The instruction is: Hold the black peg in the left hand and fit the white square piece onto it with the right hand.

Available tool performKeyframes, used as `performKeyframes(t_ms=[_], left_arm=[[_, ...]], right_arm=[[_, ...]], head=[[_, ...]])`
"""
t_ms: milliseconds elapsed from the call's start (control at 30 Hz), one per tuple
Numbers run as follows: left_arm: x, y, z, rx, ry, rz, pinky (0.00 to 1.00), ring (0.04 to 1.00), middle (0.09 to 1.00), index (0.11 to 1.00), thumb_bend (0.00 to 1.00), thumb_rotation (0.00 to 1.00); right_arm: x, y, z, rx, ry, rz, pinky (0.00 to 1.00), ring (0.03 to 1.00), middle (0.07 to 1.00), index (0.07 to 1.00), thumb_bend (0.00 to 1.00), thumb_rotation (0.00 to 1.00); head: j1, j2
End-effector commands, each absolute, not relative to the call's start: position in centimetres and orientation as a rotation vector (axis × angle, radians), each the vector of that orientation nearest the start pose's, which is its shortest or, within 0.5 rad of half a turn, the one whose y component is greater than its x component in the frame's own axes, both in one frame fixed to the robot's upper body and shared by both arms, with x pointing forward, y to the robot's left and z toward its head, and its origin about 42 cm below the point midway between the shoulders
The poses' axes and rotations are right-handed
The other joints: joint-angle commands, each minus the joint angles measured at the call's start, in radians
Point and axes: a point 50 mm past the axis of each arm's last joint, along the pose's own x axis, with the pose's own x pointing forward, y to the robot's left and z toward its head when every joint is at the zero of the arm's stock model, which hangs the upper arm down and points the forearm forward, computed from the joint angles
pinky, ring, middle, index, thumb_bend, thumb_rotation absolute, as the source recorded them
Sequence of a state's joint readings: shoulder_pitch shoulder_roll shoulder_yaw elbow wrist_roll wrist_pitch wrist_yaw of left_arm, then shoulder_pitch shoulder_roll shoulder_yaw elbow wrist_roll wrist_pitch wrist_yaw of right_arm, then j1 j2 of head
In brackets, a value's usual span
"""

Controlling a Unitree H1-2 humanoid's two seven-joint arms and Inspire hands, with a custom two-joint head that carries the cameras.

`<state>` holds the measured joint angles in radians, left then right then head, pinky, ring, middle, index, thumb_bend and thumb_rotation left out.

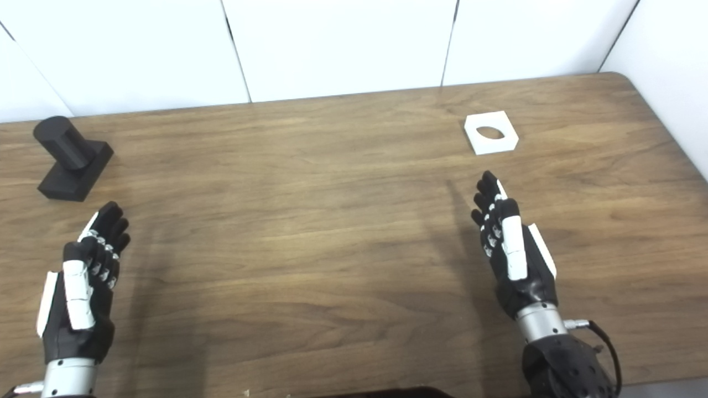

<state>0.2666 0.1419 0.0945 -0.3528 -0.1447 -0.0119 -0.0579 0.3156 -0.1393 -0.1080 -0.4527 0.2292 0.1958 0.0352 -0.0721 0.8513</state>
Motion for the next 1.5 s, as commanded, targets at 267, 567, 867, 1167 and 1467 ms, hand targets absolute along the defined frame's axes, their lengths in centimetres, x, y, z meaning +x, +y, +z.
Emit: performKeyframes(t_ms=[267, 567, 867, 1167, 1467], left_arm=[[19.6, 28.0, 14.8, 0.027, -0.168, 0.05, 0.97, 0.959, 0.951, 0.91, 0.6, 1.0], [19.5, 27.9, 14.9, 0.019, -0.168, 0.051, 0.97, 0.96, 0.948, 0.911, 0.61, 1.0], [19.4, 27.6, 14.8, 0.025, -0.162, 0.044, 0.97, 0.96, 0.942, 0.914, 0.62, 1.0], [19.0, 25.6, 14.3, 0.036, -0.145, 0.04, 0.94, 0.954, 0.929, 0.885, 0.76, 0.97], [18.3, 23.9, 13.2, 0.04, -0.133, 0.042, 0.94, 0.942, 0.937, 0.909, 0.67, 0.94]], right_arm=[[18.0, -27.9, 15.7, 0.054, -0.034, -0.064, 1.0, 1.0, 1.0, 1.0, 0.64, 1.0], [17.9, -27.9, 15.6, 0.055, -0.033, -0.06, 1.0, 1.0, 1.0, 1.0, 0.63, 1.0], [17.8, -28.2, 15.6, 0.05, -0.021, -0.066, 1.0, 1.0, 1.0, 1.0, 0.63, 1.0], [17.5, -29.9, 15.6, 0.043, -0.022, -0.062, 1.0, 1.0, 1.0, 1.0, 0.6, 1.0], [17.0, -29.8, 15.6, 0.035, -0.005, -0.077, 1.0, 1.0, 1.0, 1.0, 0.6, 1.0]], head=[[0.0, 0.002], [0.001, 0.002], [0.061, -0.018], [0.316, -0.092], [0.4, -0.22]])
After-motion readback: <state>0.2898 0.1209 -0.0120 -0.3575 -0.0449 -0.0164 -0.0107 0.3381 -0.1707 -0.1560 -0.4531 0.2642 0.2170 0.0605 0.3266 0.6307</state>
